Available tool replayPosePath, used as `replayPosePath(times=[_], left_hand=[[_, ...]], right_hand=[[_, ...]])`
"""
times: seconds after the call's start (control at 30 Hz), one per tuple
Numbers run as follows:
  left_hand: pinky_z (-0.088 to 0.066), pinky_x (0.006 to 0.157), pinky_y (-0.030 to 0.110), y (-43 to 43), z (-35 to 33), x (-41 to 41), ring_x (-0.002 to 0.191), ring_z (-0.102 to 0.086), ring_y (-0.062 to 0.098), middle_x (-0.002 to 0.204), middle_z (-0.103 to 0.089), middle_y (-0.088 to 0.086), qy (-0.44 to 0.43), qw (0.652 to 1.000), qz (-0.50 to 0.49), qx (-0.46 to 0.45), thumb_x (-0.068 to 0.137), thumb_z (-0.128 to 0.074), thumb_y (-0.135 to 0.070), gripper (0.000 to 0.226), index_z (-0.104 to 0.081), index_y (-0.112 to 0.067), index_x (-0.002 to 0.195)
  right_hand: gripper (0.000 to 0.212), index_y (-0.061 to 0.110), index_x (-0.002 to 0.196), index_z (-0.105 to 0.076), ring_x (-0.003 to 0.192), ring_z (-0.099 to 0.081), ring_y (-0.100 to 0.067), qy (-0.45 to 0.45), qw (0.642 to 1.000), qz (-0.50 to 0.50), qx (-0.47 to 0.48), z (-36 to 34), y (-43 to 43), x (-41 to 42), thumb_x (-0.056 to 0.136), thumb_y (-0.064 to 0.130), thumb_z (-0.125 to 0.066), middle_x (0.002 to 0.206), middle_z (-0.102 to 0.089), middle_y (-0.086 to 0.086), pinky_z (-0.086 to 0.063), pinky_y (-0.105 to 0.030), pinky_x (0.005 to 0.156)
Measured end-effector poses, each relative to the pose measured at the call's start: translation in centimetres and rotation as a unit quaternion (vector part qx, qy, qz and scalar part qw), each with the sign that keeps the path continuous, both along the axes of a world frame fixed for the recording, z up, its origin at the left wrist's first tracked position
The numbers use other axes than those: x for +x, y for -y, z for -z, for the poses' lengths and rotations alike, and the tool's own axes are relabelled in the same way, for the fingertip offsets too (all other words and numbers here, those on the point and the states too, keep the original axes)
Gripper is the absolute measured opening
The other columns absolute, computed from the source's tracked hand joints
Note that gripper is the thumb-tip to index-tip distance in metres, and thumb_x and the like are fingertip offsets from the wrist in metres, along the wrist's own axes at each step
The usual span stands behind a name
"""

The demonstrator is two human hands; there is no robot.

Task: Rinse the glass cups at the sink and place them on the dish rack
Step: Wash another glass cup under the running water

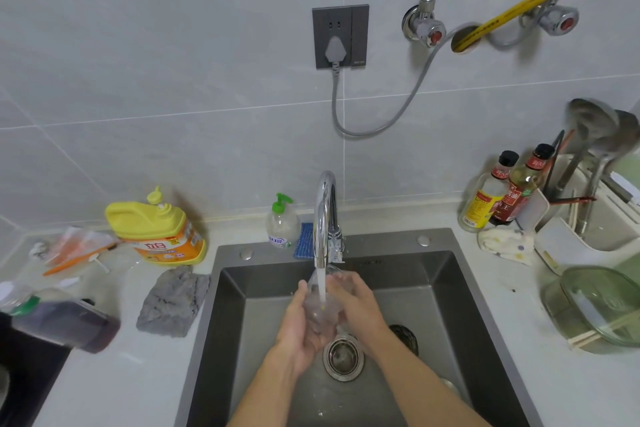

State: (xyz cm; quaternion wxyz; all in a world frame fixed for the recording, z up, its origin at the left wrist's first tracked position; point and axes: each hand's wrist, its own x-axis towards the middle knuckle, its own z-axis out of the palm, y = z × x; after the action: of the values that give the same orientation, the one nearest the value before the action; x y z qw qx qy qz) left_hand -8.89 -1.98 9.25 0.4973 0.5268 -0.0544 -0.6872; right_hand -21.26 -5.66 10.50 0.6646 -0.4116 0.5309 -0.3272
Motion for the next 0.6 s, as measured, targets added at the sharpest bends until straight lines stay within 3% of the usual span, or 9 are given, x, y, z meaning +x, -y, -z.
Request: replayPosePath(times=[0.07, 0.1, 0.17, 0.27, 0.37, 0.47, 0.53, 0.6], left_hand=[[-0.056, 0.047, 0.028, 0.1, -0.3, 0.1, 0.062, -0.073, 0.023, 0.098, -0.077, 0.016, 0.017, 1.0, 0.009, -0.004, 0.109, -0.045, -0.046, 0.049, -0.069, -0.006, 0.126], [-0.058, 0.052, 0.03, 0.2, -0.4, -0.1, 0.066, -0.075, 0.023, 0.099, -0.078, 0.015, 0.033, 0.999, 0.009, -0.002, 0.109, -0.047, -0.042, 0.043, -0.068, -0.007, 0.124], [-0.061, 0.061, 0.034, 0.5, 0.0, -0.3, 0.085, -0.078, 0.027, 0.104, -0.079, 0.014, 0.064, 0.998, -0.002, -0.008, 0.104, -0.059, -0.039, 0.038, -0.069, -0.009, 0.126], [-0.063, 0.066, 0.036, 0.8, 0.9, -0.3, 0.104, -0.076, 0.037, 0.12, -0.075, 0.02, 0.087, 0.996, -0.013, -0.005, 0.097, -0.068, -0.047, 0.05, -0.066, -0.012, 0.133], [-0.062, 0.076, 0.04, 0.5, 0.7, 0.0, 0.093, -0.079, 0.032, 0.111, -0.077, 0.024, 0.064, 0.998, 0.007, 0.013, 0.102, -0.055, -0.051, 0.048, -0.068, -0.01, 0.124], [-0.059, 0.085, 0.038, 0.5, 1.0, -0.4, 0.086, -0.079, 0.027, 0.107, -0.079, 0.023, 0.044, 0.999, 0.012, 0.018, 0.104, -0.052, -0.05, 0.052, -0.068, -0.007, 0.128], [-0.06, 0.075, 0.034, 0.4, 1.1, -0.9, 0.079, -0.079, 0.023, 0.1, -0.08, 0.019, 0.034, 0.999, -0.009, 0.019, 0.104, -0.053, -0.048, 0.054, -0.066, -0.005, 0.134], [-0.061, 0.058, 0.03, 0.5, 1.7, -0.5, 0.073, -0.078, 0.023, 0.1, -0.079, 0.019, 0.034, 0.999, -0.039, 0.016, 0.103, -0.057, -0.044, 0.05, -0.065, -0.006, 0.134]], right_hand=[[0.034, 0.017, 0.08, -0.055, 0.072, -0.06, -0.013, -0.079, 0.997, -0.013, -0.013, 0.0, 0.1, 0.4, 0.095, 0.043, -0.071, 0.084, -0.07, 0.0, -0.047, -0.025, 0.066], [0.041, 0.018, 0.07, -0.05, 0.063, -0.053, -0.01, -0.126, 0.991, -0.01, -0.031, 0.0, 0.0, 0.8, 0.096, 0.043, -0.07, 0.069, -0.062, 0.004, -0.043, -0.023, 0.062], [0.052, 0.014, 0.062, -0.055, 0.058, -0.049, -0.01, -0.182, 0.981, -0.003, -0.066, -0.4, -0.2, 1.1, 0.097, 0.052, -0.064, 0.058, -0.058, 0.001, -0.04, -0.022, 0.058], [0.068, 0.016, 0.058, -0.07, 0.057, -0.057, -0.006, -0.19, 0.975, -0.091, -0.072, -1.2, 0.2, -0.3, 0.095, 0.07, -0.05, 0.059, -0.068, 0.004, -0.046, -0.023, 0.06], [0.051, 0.034, 0.066, -0.078, 0.065, -0.07, -0.005, -0.183, 0.947, -0.246, -0.097, -1.0, 0.5, -2.2, 0.094, 0.07, -0.055, 0.07, -0.076, 0.012, -0.054, -0.027, 0.07], [0.05, 0.026, 0.071, -0.079, 0.053, -0.062, -0.008, -0.221, 0.94, -0.232, -0.117, -0.2, 1.0, -1.8, 0.097, 0.063, -0.057, 0.061, -0.072, 0.012, -0.051, -0.026, 0.063], [0.055, 0.017, 0.075, -0.08, 0.053, -0.054, -0.006, -0.228, 0.945, -0.22, -0.077, 0.2, 1.5, -0.7, 0.096, 0.063, -0.057, 0.063, -0.069, 0.01, -0.047, -0.028, 0.065], [0.051, 0.018, 0.09, -0.083, 0.074, -0.068, -0.008, -0.163, 0.96, -0.224, -0.033, 0.7, 1.3, -0.4, 0.092, 0.064, -0.062, 0.084, -0.079, 0.007, -0.054, -0.031, 0.083]])
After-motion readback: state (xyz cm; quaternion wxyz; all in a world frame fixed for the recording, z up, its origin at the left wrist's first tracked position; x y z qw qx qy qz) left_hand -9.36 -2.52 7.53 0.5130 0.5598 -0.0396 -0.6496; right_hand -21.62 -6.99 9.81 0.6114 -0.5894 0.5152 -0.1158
